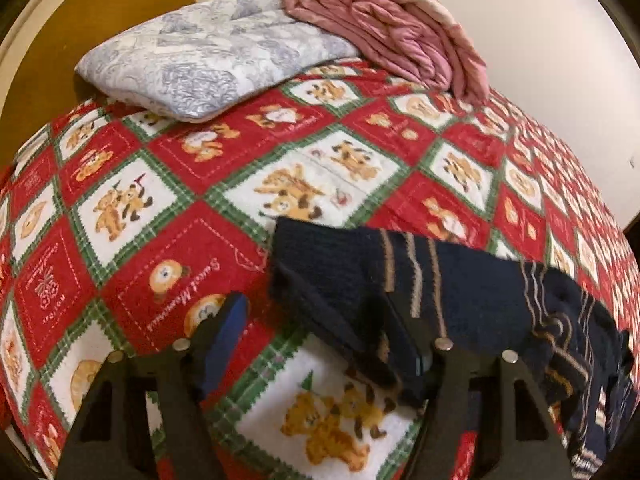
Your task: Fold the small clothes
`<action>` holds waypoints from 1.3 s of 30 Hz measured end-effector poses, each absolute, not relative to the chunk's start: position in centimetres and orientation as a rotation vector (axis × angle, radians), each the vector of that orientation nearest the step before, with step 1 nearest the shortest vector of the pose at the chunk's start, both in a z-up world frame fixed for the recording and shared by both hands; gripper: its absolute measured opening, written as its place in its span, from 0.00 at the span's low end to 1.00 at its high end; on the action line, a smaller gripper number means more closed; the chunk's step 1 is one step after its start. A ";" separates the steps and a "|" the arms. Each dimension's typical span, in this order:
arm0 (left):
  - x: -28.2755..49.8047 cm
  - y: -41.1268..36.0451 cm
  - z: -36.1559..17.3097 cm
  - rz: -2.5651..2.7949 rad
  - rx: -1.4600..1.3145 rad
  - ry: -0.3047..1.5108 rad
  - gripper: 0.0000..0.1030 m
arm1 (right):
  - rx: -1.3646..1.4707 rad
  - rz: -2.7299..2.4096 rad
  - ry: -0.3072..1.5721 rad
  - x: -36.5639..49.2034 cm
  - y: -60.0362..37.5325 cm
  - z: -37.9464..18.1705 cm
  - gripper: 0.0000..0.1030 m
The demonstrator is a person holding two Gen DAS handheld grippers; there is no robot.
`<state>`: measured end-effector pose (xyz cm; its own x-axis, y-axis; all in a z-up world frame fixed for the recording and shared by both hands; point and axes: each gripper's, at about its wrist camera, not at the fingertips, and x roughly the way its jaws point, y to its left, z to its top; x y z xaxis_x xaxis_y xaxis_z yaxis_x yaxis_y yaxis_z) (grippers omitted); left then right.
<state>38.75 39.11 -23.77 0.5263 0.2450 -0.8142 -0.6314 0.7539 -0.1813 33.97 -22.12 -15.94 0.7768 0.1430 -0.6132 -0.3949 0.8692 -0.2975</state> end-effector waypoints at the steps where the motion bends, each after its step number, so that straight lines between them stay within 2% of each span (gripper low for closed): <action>1: 38.8 39.4 -23.7 0.555 -0.505 0.859 0.63 | -0.406 0.295 0.633 34.2 -22.3 -16.2 0.77; 2: 38.8 39.6 -23.6 0.554 -0.516 0.851 0.60 | -0.389 0.286 0.643 34.4 -22.6 -16.3 0.77; 3: 38.7 39.9 -23.6 0.551 -0.530 0.840 0.46 | -0.379 0.282 0.649 34.4 -22.8 -16.5 0.77; 4: 38.7 40.1 -23.6 0.540 -0.543 0.838 0.24 | -0.373 0.281 0.652 34.3 -22.9 -16.7 0.77; 5: 38.8 40.2 -23.7 0.534 -0.548 0.842 0.21 | -0.368 0.282 0.655 34.2 -23.1 -16.8 0.77; 7: 38.7 40.5 -23.4 0.529 -0.563 0.836 0.09 | -0.355 0.283 0.660 34.1 -23.4 -17.0 0.77; 22: 39.0 36.8 -18.9 0.405 -0.529 0.733 0.07 | -0.234 0.261 0.663 34.0 -25.6 -16.5 0.77; 29: 40.1 30.2 -13.7 0.282 -0.389 0.656 0.07 | -0.212 0.268 0.663 34.0 -26.3 -16.3 0.77; 39: 42.9 19.1 -7.8 0.027 -0.383 0.595 0.07 | -0.179 0.258 0.635 33.3 -28.8 -15.7 0.77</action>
